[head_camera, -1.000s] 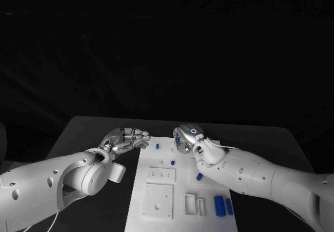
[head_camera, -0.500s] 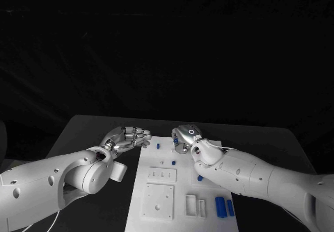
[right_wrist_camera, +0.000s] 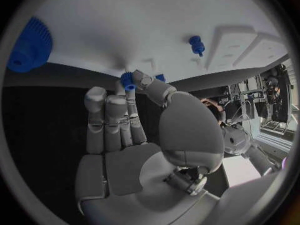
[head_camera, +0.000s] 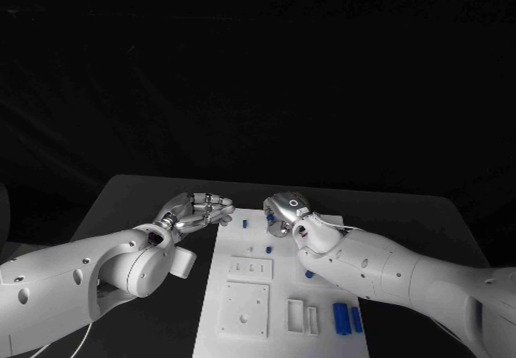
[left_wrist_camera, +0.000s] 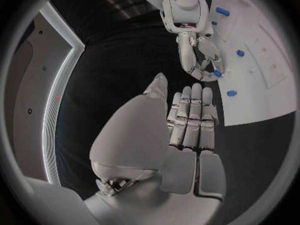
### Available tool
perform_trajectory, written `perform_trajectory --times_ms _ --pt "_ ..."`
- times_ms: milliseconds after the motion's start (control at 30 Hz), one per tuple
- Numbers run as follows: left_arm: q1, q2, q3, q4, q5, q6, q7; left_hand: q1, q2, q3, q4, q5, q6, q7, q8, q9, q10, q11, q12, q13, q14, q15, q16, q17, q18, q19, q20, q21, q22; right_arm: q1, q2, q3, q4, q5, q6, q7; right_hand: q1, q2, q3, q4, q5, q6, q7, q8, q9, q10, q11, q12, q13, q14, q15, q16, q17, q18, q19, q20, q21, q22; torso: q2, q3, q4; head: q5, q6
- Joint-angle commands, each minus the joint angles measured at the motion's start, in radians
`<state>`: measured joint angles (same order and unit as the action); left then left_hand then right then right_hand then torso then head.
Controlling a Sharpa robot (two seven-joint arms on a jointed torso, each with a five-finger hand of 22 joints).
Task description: Assemble the parts on the task board
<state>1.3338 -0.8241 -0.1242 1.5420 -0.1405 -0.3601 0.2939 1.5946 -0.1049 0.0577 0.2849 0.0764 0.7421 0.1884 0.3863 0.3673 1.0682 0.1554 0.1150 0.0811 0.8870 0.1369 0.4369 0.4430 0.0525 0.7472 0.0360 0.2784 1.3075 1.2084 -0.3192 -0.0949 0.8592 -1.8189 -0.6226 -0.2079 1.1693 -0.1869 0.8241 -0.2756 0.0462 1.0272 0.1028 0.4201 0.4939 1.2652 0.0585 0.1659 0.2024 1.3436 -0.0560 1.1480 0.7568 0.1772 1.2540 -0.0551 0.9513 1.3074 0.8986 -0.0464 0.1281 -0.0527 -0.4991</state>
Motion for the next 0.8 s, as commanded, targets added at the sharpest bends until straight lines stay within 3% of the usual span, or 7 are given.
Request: perform_trajectory --times_ms 33,200,433,700,800 --pt "0.003 0.003 0.001 0.003 -0.004 0.012 0.005 0.01 0.002 -0.006 0.002 -0.006 0.003 0.007 -0.006 -0.001 0.001 0.008 -0.007 -0.001 0.008 -0.001 -0.004 0.002 0.011 0.005 -0.001 0.004 0.022 0.0 0.0 0.0 -0.005 0.0 0.025 0.004 0.005 -0.003 0.006 -0.001 0.003 0.001 0.0 -0.006 0.001 0.052 -0.025 -0.004 0.102 -0.032 -0.023 0.003 -0.002 0.085 -0.003 0.001 0.006 0.021 0.001 -0.0009 -0.0002 0.001 0.001" --pt "0.004 0.002 0.001 0.002 -0.004 0.015 0.002 0.01 0.002 -0.006 0.003 -0.006 0.003 0.007 -0.006 -0.001 0.001 0.008 -0.008 -0.001 0.008 -0.001 -0.004 0.002 0.011 0.005 -0.001 0.004 0.022 0.0 0.003 0.0 -0.009 0.017 0.056 0.014 -0.006 -0.011 0.004 0.007 0.003 -0.011 0.005 -0.015 0.002 0.036 -0.02 -0.015 0.107 -0.034 -0.017 0.002 -0.006 0.085 -0.007 0.004 0.005 0.02 0.001 -0.0005 -0.0014 0.002 0.0" --pt "0.005 0.004 0.001 0.002 -0.004 0.016 0.0 0.008 0.001 -0.008 0.004 -0.007 0.002 0.008 -0.007 -0.002 0.001 0.008 -0.009 -0.002 0.008 -0.001 -0.005 0.002 0.011 0.004 -0.001 0.004 0.022 0.0 0.011 0.0 -0.022 0.05 0.077 0.03 -0.02 -0.046 -0.009 0.029 0.002 -0.069 0.031 -0.055 -0.01 -0.035 0.009 -0.066 0.097 -0.035 0.011 -0.001 -0.018 0.085 -0.013 0.01 0.001 0.017 0.003 -0.0005 -0.0013 0.004 0.001" --pt "0.005 0.002 0.001 0.0 -0.004 0.021 -0.002 0.008 0.001 -0.009 0.004 -0.007 0.001 0.008 -0.009 -0.003 0.0 0.009 -0.012 -0.003 0.007 -0.001 -0.007 0.002 0.011 0.003 -0.001 0.004 0.022 0.001 0.011 0.0 -0.033 0.075 0.06 0.032 -0.021 -0.087 -0.042 0.052 0.003 -0.146 0.067 -0.1 -0.03 -0.145 0.049 -0.104 0.054 -0.043 0.05 -0.006 -0.035 0.085 -0.021 0.023 -0.018 0.007 0.004 0.0004 -0.003 0.003 -0.001" --pt "0.005 0.003 0.001 -0.002 -0.004 0.022 -0.002 0.013 0.001 -0.007 0.003 0.001 0.0 0.009 -0.01 -0.004 0.0 0.01 -0.015 -0.004 0.006 0.0 -0.009 0.003 0.011 0.002 -0.001 0.004 0.022 0.001 0.01 0.0 -0.028 0.077 0.053 0.034 -0.022 -0.095 -0.053 0.057 0.002 -0.16 0.073 -0.108 -0.034 -0.168 0.056 -0.106 0.041 -0.046 0.056 -0.007 -0.039 0.085 -0.022 0.025 -0.024 0.004 0.005 0.0004 -0.0033 0.003 -0.001"
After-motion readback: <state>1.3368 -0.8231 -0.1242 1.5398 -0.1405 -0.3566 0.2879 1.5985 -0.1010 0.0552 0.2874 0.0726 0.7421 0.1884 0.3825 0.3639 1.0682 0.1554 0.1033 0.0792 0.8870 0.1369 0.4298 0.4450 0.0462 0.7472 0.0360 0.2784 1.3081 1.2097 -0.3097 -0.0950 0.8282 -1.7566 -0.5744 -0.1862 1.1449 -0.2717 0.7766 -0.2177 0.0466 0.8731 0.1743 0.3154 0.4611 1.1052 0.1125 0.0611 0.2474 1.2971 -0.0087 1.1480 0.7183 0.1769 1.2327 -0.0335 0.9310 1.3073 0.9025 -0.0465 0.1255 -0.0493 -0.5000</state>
